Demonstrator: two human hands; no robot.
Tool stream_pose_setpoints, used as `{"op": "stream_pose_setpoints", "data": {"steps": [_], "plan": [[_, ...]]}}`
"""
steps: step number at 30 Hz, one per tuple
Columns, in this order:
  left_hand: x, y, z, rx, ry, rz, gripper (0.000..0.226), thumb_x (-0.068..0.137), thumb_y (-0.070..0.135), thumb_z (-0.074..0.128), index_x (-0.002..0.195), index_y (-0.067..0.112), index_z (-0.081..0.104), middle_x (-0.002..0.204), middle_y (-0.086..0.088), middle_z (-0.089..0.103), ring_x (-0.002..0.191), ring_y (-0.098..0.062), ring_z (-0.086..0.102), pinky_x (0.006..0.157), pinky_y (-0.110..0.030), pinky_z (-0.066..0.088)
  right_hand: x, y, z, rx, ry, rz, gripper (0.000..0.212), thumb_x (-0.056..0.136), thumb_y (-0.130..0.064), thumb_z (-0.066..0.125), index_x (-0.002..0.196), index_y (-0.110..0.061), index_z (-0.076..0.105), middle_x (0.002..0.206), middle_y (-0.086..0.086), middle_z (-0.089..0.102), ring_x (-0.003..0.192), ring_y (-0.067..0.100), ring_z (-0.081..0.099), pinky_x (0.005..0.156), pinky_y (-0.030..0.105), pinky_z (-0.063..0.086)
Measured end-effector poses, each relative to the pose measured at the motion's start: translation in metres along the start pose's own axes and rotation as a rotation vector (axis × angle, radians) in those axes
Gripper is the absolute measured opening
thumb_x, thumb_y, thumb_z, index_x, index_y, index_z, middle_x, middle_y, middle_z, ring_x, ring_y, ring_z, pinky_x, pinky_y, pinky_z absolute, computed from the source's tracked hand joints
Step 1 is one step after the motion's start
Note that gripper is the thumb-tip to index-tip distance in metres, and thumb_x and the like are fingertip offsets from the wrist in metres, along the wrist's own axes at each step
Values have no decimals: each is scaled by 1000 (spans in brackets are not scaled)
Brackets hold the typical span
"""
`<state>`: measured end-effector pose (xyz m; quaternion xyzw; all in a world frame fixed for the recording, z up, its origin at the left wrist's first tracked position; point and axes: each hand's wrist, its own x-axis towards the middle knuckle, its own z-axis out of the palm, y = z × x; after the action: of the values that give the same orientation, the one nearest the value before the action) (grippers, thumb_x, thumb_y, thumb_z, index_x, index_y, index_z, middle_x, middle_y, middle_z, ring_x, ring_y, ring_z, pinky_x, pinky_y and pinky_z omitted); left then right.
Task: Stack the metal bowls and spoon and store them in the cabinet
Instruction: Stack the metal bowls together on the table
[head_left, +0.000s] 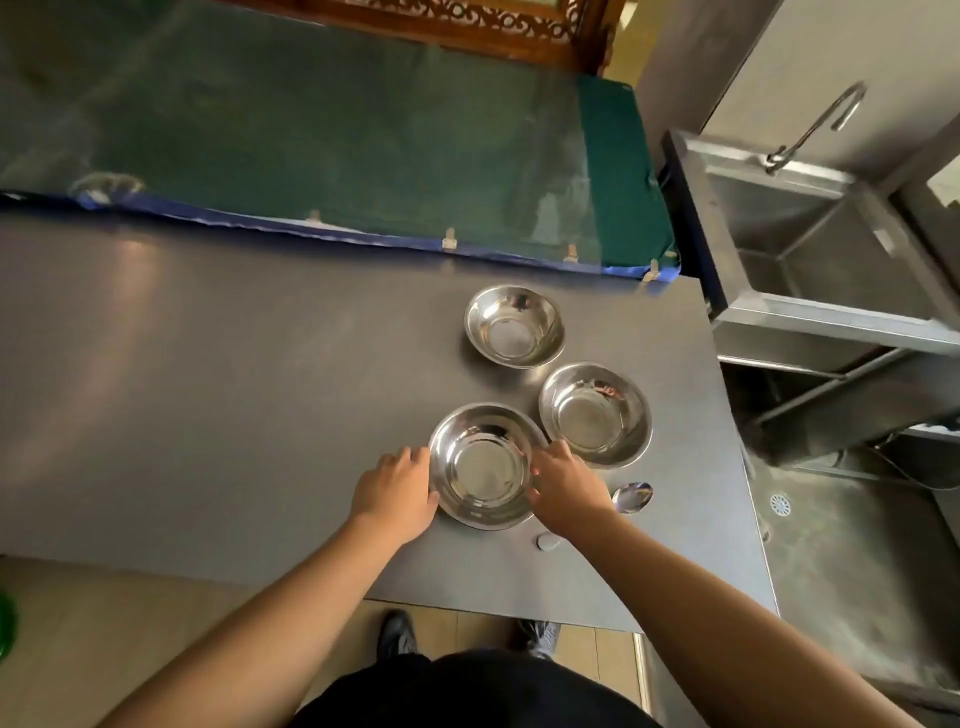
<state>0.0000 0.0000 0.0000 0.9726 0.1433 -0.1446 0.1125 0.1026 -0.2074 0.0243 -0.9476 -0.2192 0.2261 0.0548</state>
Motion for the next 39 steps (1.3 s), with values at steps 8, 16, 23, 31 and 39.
{"op": "stream_pose_setpoints", "data": {"steps": [8, 16, 23, 31, 39], "plan": [[-7, 24, 20, -323, -46, -255, 40, 91, 31, 57, 128, 20, 48, 125, -5, 57, 109, -28, 59, 82, -38, 49, 8, 26, 21, 125, -82, -31, 35, 91, -19, 58, 126, -14, 57, 144, 9, 38, 111, 35, 61, 87, 45, 54], [-10, 53, 27, -726, 56, -515, 57, 83, 13, 71, 135, 19, 49, 113, 1, 62, 91, -14, 55, 71, -22, 40, 25, 48, 27, 363, -130, -88, 33, 88, -9, 63, 120, -18, 62, 140, 4, 36, 88, 25, 65, 70, 24, 52], [-22, 55, 22, -823, 152, -614, 65, 83, 17, 75, 141, 17, 47, 111, 4, 61, 90, -24, 69, 79, -35, 54, 40, 50, 12, 414, -181, -209, 35, 85, -8, 67, 117, -21, 64, 143, 4, 37, 86, 19, 62, 83, 20, 46], [22, 37, -8, -866, 235, -548, 69, 80, 16, 77, 142, 23, 47, 104, 12, 61, 94, -24, 66, 75, -32, 45, 73, 41, -29, 457, -80, -221, 31, 83, -14, 67, 114, -22, 69, 142, 4, 43, 98, 25, 67, 93, 31, 51], [123, 30, -52, -857, 174, -353, 72, 80, 21, 77, 144, 26, 44, 113, 9, 62, 93, -19, 64, 66, -21, 41, 126, 52, -83, 528, 78, -74, 29, 84, -10, 68, 111, -21, 70, 133, -1, 48, 80, 11, 59, 74, 15, 43]]}}
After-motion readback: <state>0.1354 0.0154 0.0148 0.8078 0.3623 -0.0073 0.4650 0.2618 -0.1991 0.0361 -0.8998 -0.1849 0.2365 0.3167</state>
